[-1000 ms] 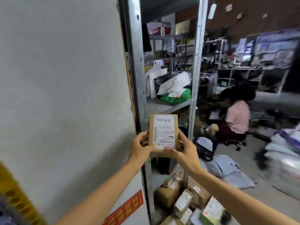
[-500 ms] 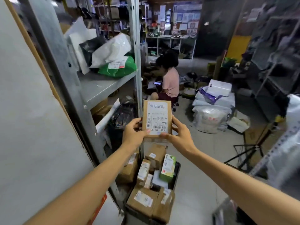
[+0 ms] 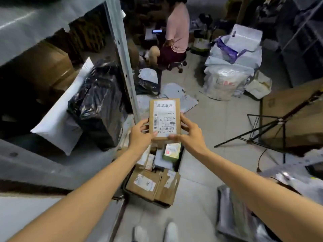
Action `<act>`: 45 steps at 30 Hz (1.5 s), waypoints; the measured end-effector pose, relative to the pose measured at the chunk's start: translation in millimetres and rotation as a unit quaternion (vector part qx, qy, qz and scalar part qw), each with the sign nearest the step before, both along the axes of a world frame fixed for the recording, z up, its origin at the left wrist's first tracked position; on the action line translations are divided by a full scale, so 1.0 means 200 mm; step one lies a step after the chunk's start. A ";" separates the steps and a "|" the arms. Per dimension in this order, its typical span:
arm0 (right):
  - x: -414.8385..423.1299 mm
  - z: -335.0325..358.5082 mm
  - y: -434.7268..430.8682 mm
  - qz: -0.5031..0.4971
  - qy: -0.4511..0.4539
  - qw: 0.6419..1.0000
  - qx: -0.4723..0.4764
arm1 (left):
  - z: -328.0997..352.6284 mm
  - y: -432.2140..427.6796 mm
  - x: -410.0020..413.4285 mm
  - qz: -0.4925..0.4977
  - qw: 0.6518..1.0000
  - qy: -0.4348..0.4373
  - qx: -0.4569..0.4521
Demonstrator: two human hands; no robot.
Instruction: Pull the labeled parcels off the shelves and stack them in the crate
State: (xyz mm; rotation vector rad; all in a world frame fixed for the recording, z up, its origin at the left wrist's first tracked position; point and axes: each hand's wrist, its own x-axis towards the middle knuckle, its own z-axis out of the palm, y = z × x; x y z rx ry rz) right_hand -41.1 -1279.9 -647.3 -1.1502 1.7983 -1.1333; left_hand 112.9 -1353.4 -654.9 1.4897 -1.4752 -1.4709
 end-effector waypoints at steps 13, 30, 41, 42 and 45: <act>0.06 -1.59 -0.28 -0.080 -0.058 0.977 0.190 | -1.54 -0.33 -0.03 -0.056 0.984 -0.123 0.115; 0.05 -2.42 -0.50 -0.107 -0.039 0.950 0.292 | -2.35 -0.49 -0.11 -0.100 0.964 -0.241 0.053; 0.06 -2.57 -0.58 -0.105 -0.033 0.940 0.322 | -2.48 -0.56 -0.16 -0.136 0.935 -0.321 0.064; 0.06 -2.57 -0.59 -0.105 -0.030 0.941 0.321 | -2.49 -0.57 -0.16 -0.134 0.934 -0.325 0.062; 0.06 -2.58 -0.59 -0.106 -0.015 0.941 0.320 | -2.48 -0.58 -0.15 -0.130 0.931 -0.337 0.058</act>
